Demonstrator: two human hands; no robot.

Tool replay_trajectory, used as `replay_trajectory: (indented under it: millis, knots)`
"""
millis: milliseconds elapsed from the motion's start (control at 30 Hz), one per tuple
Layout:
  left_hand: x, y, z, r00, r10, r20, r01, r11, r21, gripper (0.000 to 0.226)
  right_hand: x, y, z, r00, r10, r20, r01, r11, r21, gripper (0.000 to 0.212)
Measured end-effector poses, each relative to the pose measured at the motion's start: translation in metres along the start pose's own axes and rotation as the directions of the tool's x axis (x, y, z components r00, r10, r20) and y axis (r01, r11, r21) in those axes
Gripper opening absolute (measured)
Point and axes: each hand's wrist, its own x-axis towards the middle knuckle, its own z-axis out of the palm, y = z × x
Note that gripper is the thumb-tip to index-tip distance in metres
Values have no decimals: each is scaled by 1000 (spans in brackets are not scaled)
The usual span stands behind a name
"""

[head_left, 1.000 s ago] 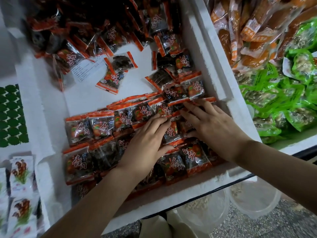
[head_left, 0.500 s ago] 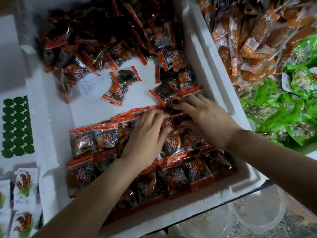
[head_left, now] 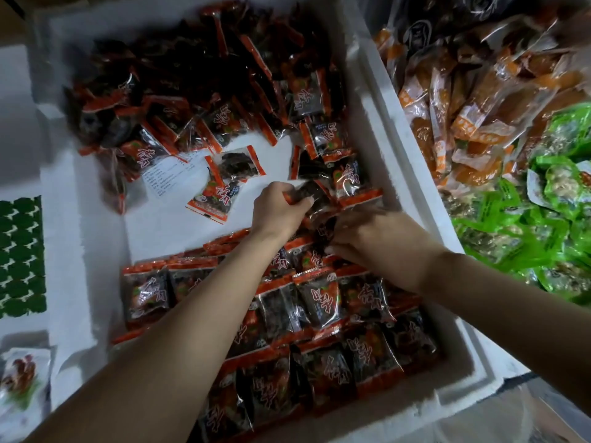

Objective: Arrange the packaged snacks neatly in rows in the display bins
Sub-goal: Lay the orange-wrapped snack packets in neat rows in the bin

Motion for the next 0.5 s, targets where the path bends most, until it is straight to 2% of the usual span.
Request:
replay_trajectory:
  millis: [100,167,233,300,433,500]
  knots:
    - [-2,-3,-5,1000,-7,-6,6,996,-86,30,19,11,-7,974,173,-149,-163,984,76,26]
    - [-7,-5,-11,999,-26,-27,21,987,-156,26,36,18,-9,936,323,-139,-311,945,97,39]
    - [-11,-7,-19,998,-11,-57,-1,981,-194,17,52,21,-9,903,424,-70,-416,903,103,44]
    - [-15,-9,-28,997,10,-83,-28,973,-228,15,64,17,-6,878,478,-22,-469,869,155,47]
    - [-22,-14,-40,991,21,-128,-56,960,-273,20,80,18,-1,825,563,-45,-527,796,299,77]
    - [-25,-19,-44,988,15,-151,-59,955,-290,20,83,17,3,835,546,-72,-493,800,342,72]
